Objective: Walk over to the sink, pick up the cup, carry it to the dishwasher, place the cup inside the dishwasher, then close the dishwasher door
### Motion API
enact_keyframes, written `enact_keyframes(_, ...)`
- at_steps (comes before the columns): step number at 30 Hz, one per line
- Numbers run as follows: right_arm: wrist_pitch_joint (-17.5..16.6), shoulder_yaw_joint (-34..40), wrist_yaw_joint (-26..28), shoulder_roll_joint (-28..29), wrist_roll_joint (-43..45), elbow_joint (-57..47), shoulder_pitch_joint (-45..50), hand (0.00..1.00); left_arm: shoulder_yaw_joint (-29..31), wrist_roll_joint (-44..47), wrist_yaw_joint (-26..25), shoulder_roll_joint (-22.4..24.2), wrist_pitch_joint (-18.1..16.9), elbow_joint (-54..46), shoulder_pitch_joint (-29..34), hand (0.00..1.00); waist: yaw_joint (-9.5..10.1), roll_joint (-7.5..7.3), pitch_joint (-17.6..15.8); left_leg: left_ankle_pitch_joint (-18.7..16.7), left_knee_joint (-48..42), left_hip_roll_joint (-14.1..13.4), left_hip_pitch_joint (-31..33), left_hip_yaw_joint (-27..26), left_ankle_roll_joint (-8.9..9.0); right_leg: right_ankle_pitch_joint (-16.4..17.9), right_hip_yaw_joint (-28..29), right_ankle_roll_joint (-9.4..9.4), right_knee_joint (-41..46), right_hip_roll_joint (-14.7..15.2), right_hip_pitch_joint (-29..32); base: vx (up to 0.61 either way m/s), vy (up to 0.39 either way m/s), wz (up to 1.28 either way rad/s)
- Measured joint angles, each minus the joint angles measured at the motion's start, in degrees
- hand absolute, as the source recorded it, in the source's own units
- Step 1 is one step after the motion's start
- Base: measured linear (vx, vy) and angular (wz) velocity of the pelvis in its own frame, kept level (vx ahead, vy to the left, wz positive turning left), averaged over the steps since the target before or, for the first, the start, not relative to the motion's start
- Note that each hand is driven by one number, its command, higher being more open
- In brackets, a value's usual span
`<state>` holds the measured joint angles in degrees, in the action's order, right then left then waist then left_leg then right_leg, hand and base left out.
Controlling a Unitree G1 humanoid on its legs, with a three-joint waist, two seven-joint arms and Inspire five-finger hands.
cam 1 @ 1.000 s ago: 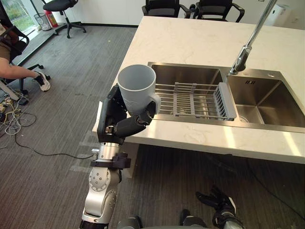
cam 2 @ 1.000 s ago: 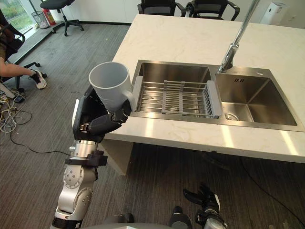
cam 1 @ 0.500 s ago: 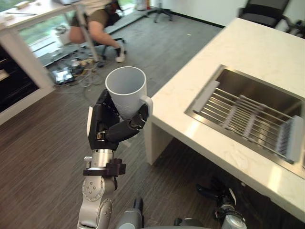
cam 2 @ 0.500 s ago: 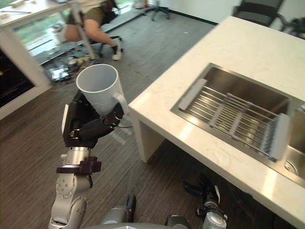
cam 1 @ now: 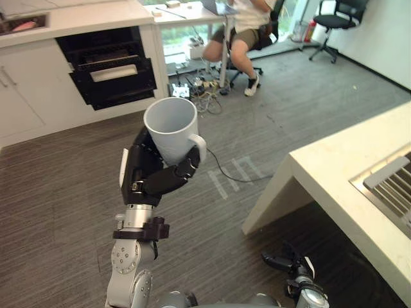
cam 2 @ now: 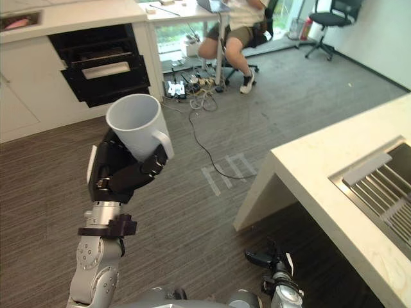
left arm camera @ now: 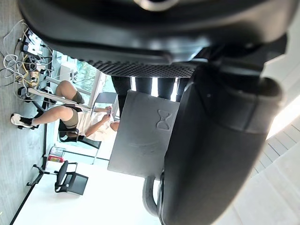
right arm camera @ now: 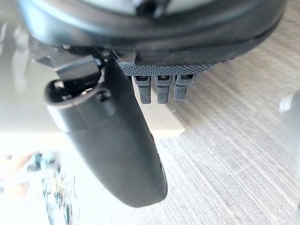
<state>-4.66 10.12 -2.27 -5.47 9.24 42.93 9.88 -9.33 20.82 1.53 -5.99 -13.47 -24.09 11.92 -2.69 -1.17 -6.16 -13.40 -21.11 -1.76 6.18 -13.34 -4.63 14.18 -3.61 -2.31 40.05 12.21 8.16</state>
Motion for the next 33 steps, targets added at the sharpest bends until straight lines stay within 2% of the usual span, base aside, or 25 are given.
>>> enact_keyframes(3,0.01,-0.91,-0.09,1.37,-0.4,-5.86,2.79,0.9,-1.15,0.08,0.53,-0.37,-0.01,-0.07,-0.01,0.3,0.13,-0.29,0.14,-0.23,-0.02,0.26,-0.22,3.45,0.29,1.64,8.55,-0.98,-4.59,-4.9,5.01,0.08,-0.088,0.67)
enact_keyframes(4,0.02,-1.3,-0.07,1.45,-0.4,-6.81,3.16,0.9,-1.18,0.11,0.53,-0.35,-0.01,-0.08,-0.04,0.3,0.12,-0.44,0.25,-0.48,-0.3,0.35,-0.23,4.09,0.64,1.62,9.58,-0.98,-6.13,-5.42,5.3,0.11,-0.132,0.66)
enact_keyframes(5,0.03,-2.12,-0.04,1.47,-0.46,-8.95,4.15,0.9,-1.21,0.3,0.61,-0.31,-0.01,-0.17,-0.1,0.3,0.21,-0.57,0.33,-1.22,-1.67,0.63,-0.09,5.41,1.98,1.15,9.78,-1.17,-10.32,-5.53,5.17,0.15,-0.17,0.53)
enact_keyframes(6,0.04,-3.07,-0.09,1.54,-0.65,-11.35,5.31,0.9,-1.0,0.51,0.63,-0.31,-0.02,-0.64,-0.08,0.3,0.69,-1.73,0.91,-3.08,-4.19,1.44,0.28,5.91,2.96,-2.29,9.31,-1.28,-14.18,-4.58,4.66,0.17,-0.205,0.55)
enact_keyframes(7,0.04,-3.39,-0.05,1.3,-0.91,-12.4,5.69,0.9,-0.92,0.51,0.65,0.08,-0.04,-0.57,-0.18,0.3,0.68,-1.58,1.02,-4.1,-5.98,1.29,0.59,6.77,3.02,-2.97,8.88,-5.03,-13.54,-4.32,4.39,0.24,-0.241,0.46)
enact_keyframes(8,0.06,-3.53,-0.08,0.89,-1.85,-13.71,6.14,0.9,-1.06,0.49,0.64,1.05,0.14,-0.47,0.3,0.3,0.88,-0.01,1.85,-5.6,-8.0,-0.56,0.99,7.91,4.44,-2.03,6.85,-4.06,-13.37,-5.68,3.35,0.27,-0.227,0.41)
enact_keyframes(10,0.02,-3.67,-0.01,0.75,-2.72,-17.38,6.44,0.9,-1.14,0.48,1.09,2.67,0.02,-1.12,0.05,0.3,1.54,1.23,2.73,-5.76,-7.34,-3.03,0.62,7.54,5.27,-1.57,4.65,-3.15,-14.36,-7.16,1.94,0.27,-0.203,0.34)
enact_keyframes(16,-0.31,-3.65,0.05,-0.08,-5.11,-18.63,6.11,0.9,0.38,0.44,1.07,2.57,0.0,-1.06,0.84,0.3,3.0,0.7,3.7,-5.23,-2.64,-3.39,-2.24,7.87,6.06,-1.63,3.37,-2.68,-19.02,-7.64,-1.66,0.13,-0.057,0.09)
enact_keyframes(19,-0.39,-4.67,0.34,0.29,-7.11,-14.76,6.43,0.9,2.08,0.44,0.92,1.79,-0.25,0.49,2.12,0.3,3.43,-0.76,5.04,-4.27,0.02,-2.91,-3.33,7.91,6.34,-2.29,3.24,-2.43,-22.14,-7.5,-3.31,0.11,0.012,0.05)
enact_keyframes(20,-0.62,-8.06,0.84,-2.0,-9.37,-4.46,5.25,0.9,6.62,-0.07,0.32,-0.06,0.75,8.46,4.95,0.3,1.91,-0.98,4.01,0.36,8.84,-2.14,-6.9,8.77,5.65,-16.3,6.7,-0.42,-33.98,-11.27,-0.33,0.0,0.0,0.0)
enact_keyframes(27,-0.62,-7.78,0.68,-2.06,-9.33,-5.02,4.88,0.9,6.42,-0.04,-0.1,0.69,0.75,8.42,4.79,0.3,1.59,-0.31,3.63,0.31,9.25,-2.47,-7.81,6.78,5.61,-17.66,8.02,-0.55,-36.54,-11.76,-1.19,0.0,0.005,-0.13)
enact_keyframes(29,-0.62,-7.73,0.05,-2.05,-9.06,-5.24,4.81,0.9,4.44,-0.03,-0.28,0.93,0.75,8.43,3.9,0.3,0.35,0.0,3.58,0.34,9.61,-2.59,-8.12,6.85,5.64,-18.59,7.68,-0.58,-38.75,-11.7,-2.47,0.01,0.008,0.03)
enact_keyframes(33,-0.61,-7.04,-0.78,-2.04,-8.74,-5.82,4.42,0.9,1.47,0.02,-0.6,2.59,0.89,8.54,2.02,0.3,-0.01,0.37,3.55,0.55,9.96,-2.93,-8.65,6.85,5.98,-19.49,6.82,-0.42,-41.41,-11.7,-4.24,0.05,0.003,0.1)
